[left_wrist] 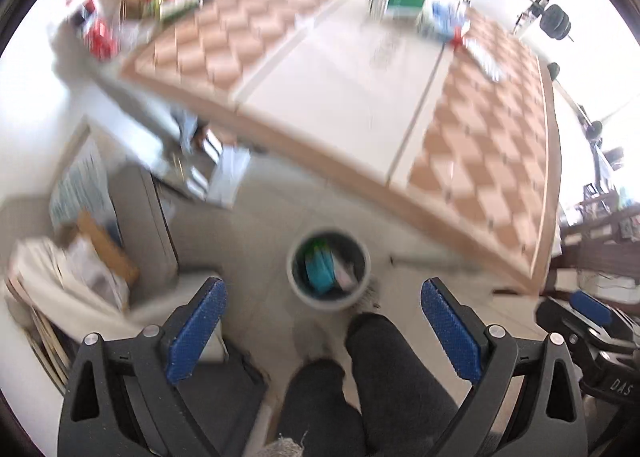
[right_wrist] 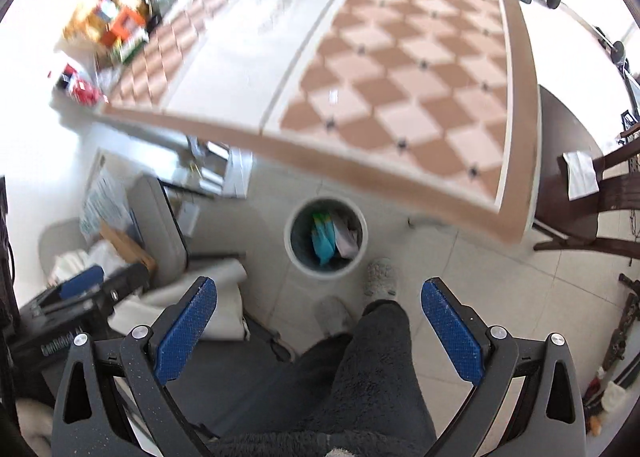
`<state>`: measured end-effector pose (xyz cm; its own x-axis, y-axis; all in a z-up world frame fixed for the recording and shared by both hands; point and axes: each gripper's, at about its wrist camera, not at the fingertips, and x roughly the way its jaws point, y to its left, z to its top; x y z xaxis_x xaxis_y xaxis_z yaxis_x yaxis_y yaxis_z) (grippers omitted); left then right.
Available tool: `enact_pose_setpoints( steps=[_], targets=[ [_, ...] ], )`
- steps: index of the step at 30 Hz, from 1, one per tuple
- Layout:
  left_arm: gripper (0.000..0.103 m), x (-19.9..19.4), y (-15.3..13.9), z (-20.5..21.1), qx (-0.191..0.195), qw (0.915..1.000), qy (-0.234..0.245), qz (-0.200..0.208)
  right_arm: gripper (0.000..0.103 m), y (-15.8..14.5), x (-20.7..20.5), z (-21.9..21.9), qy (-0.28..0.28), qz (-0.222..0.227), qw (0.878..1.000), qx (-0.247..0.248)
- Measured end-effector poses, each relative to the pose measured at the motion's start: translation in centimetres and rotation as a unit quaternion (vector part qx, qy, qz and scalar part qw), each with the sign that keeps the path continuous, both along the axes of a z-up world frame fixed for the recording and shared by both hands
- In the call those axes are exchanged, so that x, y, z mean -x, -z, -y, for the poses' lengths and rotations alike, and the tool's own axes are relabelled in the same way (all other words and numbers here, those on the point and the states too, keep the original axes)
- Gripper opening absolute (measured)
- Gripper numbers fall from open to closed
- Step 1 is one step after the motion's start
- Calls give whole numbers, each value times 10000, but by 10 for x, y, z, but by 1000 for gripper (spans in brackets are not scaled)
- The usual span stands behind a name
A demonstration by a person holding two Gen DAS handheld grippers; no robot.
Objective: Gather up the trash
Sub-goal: 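Move both tools back over the table, then grasp the green-white medicine box with the left tool while the right tool grasps the foil blister pack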
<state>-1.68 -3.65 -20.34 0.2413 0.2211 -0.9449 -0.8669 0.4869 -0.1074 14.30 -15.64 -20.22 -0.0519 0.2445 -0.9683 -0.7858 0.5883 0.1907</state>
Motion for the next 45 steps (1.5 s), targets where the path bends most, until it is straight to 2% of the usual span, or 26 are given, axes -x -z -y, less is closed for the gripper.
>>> enact_pose_setpoints(
  steps=[2,6,8,10,13,16,20,23,26,28,31,32,34,36,37,38,45],
  targets=[
    [101,-22,-14,-20,-286,9996,39,-12,103,-15,-25,-13,93,180,9998,-93],
    [103,-79,-31,-69,-630,9975,325,-40,103,-25,-83,-49,96,505,9987,-44],
    [103,-119,-29,-95,-858,9940,572,-355,103,-23,-125,-77,79,528,9986,62],
    [103,-157,-23,-123,-869,9913,714,-688,103,-12,-168,-107,69,564,9981,247],
    [103,-207,-16,-175,-310,9968,535,-515,103,8,-228,-157,138,551,9970,522],
    [103,-245,-13,-225,248,9994,129,-221,103,33,-273,-199,254,467,9967,614],
    [103,-275,9,-285,985,9929,-653,98,103,79,-327,-263,231,384,9943,965],
    [103,-298,26,-315,1329,9863,-970,129,103,117,-346,-304,-123,380,9882,1476],
    [103,-319,42,-332,1429,9852,-943,-52,103,143,-357,-338,-586,320,9807,1835],
    [103,-327,50,-341,1397,9849,-989,-270,103,155,-359,-352,-853,186,9770,1946],
    [103,-325,71,-351,1712,9779,-1142,-376,100,167,-363,-362,-973,125,9745,2019],
    [103,-324,76,-353,1670,9782,-1156,-434,99,167,-364,-364,-936,164,9750,2009],
    [85,-321,79,-354,1531,9800,-1162,-511,97,167,-366,-365,-851,196,9767,1962],
    [85,-318,76,-351,1321,9835,-1094,-578,92,162,-370,-362,-702,268,9804,1822],
    [85,-317,74,-349,1208,9851,-1051,-627,82,156,-372,-360,-663,363,9827,1691],
    [85,-316,71,-345,1101,9868,-986,-665,67,151,-373,-357,-654,427,9839,1605],
    [85,-306,48,-304,411,9926,-636,-945,66,150,-372,-336,-646,400,9879,1354]
  ],
)
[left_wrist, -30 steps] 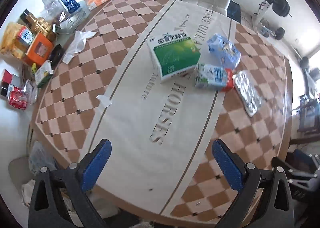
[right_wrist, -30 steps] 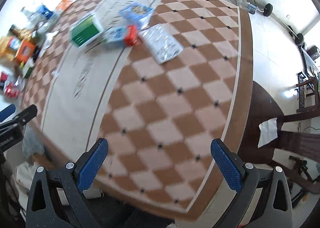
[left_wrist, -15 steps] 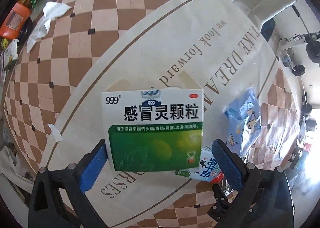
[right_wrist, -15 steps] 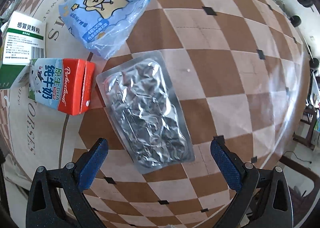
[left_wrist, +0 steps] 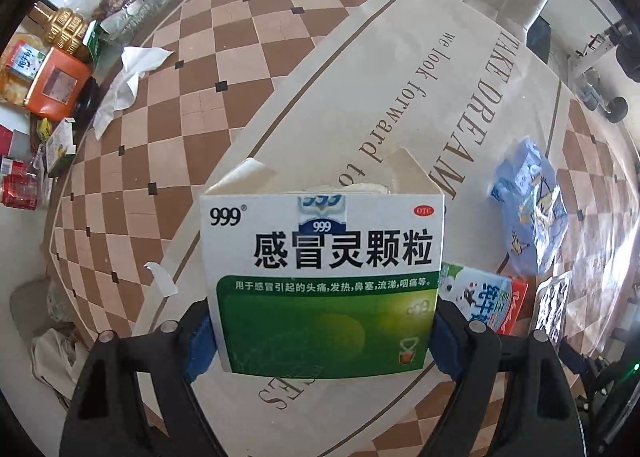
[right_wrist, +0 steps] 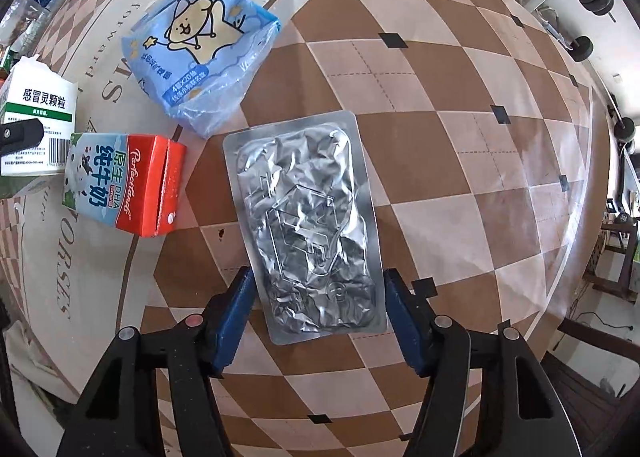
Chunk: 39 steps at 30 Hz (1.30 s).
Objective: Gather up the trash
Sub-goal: 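Grasp the green-white medicine box with the left tool while the right tool grasps the foil blister pack, then carry medicine box and blister pack over the bin and open both tools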
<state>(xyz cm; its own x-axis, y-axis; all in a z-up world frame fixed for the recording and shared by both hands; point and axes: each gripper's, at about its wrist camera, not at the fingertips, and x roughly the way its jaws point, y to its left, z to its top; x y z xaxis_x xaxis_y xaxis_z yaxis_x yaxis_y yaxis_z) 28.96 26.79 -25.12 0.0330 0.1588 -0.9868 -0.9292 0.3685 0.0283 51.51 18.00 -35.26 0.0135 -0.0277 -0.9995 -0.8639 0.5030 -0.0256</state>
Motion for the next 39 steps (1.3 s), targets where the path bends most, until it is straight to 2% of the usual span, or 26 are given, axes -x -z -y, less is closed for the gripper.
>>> enact_pose_setpoints(
  steps=[3,11,17,24,30,35,39],
  targets=[
    [85,6,-12,24,-224,9997,130,-37,66,-6,-1,13,192,-21,9997,-173],
    [85,32,-25,79,-317,9989,274,205,66,-21,18,49,434,-209,9973,-550],
    [85,75,-35,111,-441,9976,368,394,66,-38,62,81,446,-258,9958,-760],
    [85,133,-47,163,-578,9944,571,682,66,-71,141,129,487,-220,9926,-1090],
    [85,208,-48,214,-600,9917,610,957,66,-99,219,187,594,-195,9882,-1396],
    [85,270,-24,257,-344,9931,648,918,66,-100,292,239,637,-358,9867,-1450],
    [85,307,10,284,0,9949,630,783,66,-78,343,268,576,-575,9884,-1284]
  ],
)
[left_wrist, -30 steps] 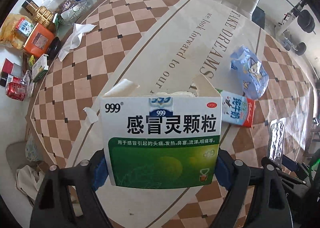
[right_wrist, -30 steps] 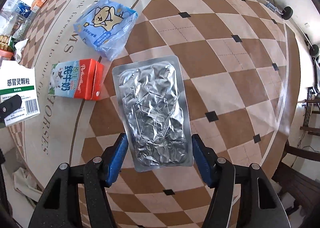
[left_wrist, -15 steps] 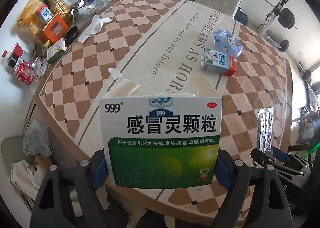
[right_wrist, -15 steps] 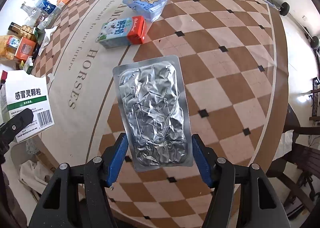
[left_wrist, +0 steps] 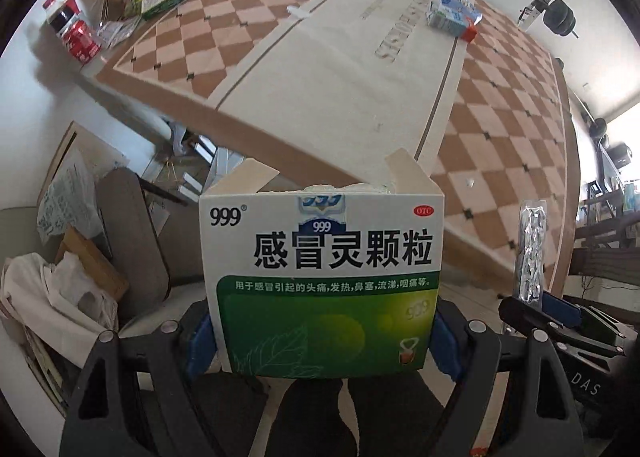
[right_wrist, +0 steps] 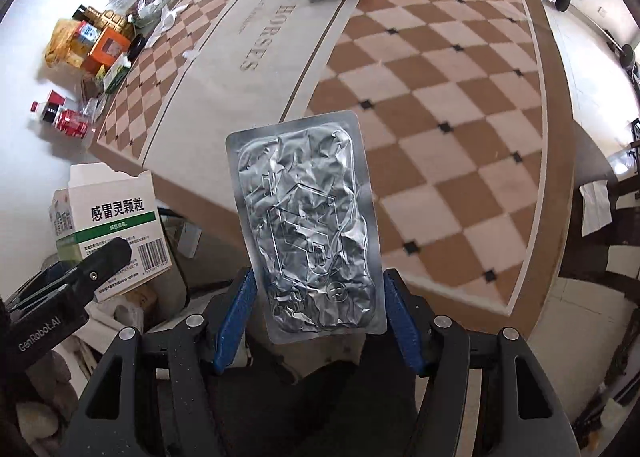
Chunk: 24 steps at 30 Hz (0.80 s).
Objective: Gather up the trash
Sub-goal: 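Carry medicine box and blister pack over the bin and open both tools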
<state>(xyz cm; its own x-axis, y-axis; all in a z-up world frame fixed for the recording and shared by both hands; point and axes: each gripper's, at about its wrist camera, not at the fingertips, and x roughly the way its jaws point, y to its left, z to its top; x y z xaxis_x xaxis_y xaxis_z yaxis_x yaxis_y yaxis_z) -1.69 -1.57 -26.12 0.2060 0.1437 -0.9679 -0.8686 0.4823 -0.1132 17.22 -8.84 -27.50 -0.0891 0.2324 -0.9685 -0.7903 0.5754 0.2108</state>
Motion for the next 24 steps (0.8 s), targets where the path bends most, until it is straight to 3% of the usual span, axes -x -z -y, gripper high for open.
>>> enact_pose_setpoints(
  steps=[6,11,14,18,24],
  targets=[
    [85,35,77,13,618,9978,-174,-146,66,62,60,38,-260,-297,9979,515],
    [84,38,165,7,1132,9927,-297,-292,66,158,82,62,-229,-517,9911,1204],
    [85,30,221,-2,1389,9891,-321,-365,66,217,83,68,-98,-593,9880,1420],
    [85,16,289,-13,1621,9854,-308,-417,66,294,73,67,198,-732,9881,1339],
    [85,-7,369,-23,1915,9799,-233,-510,66,391,53,44,192,-831,9871,1352]
  ],
)
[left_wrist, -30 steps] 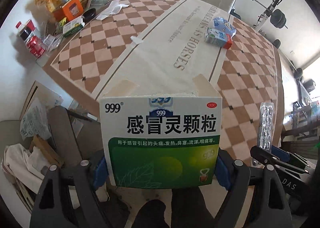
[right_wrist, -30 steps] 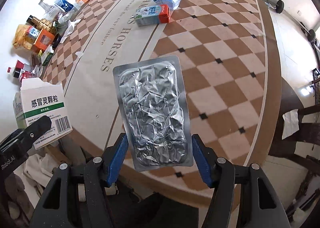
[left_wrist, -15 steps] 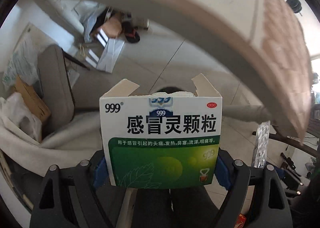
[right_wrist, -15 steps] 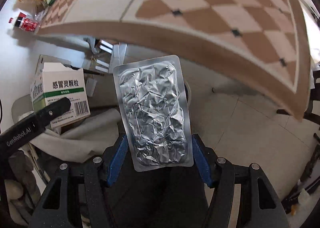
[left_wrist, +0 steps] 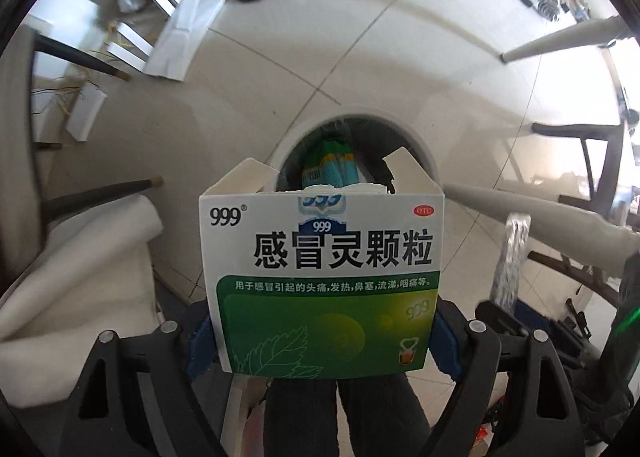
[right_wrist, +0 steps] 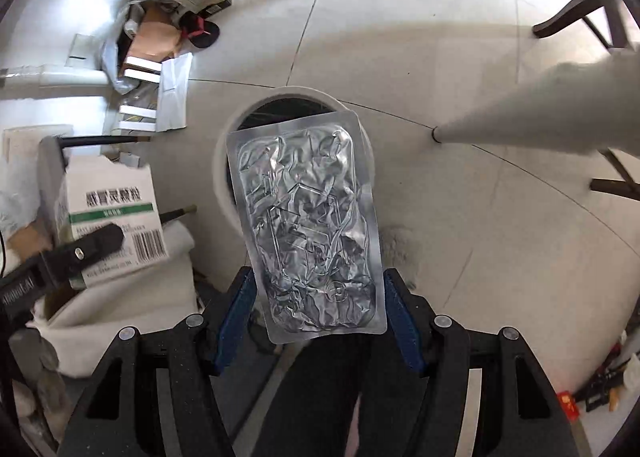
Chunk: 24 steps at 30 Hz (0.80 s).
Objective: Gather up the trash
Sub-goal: 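Carry medicine box and blister pack over the bin and open both tools, then move both tools back over the table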
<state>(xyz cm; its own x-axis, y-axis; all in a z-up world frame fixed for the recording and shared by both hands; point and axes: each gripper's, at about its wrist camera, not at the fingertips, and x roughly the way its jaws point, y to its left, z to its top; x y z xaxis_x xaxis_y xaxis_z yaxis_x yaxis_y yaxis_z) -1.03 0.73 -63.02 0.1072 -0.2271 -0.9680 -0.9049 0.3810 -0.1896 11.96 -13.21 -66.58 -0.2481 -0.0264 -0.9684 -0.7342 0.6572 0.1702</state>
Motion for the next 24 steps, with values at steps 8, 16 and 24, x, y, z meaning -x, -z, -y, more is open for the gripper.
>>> enact_pose_setpoints(
  steps=[8,16,24],
  targets=[
    [85,-16,48,-6,391,9992,11,42,66,87,-19,-22,-136,-175,9996,171],
    [96,-10,46,-12,231,9997,57,-63,71,112,-15,-30,-467,-232,9981,317],
    [103,10,28,-7,-167,9993,81,-330,103,93,-8,-29,-588,95,9974,415]
  ],
)
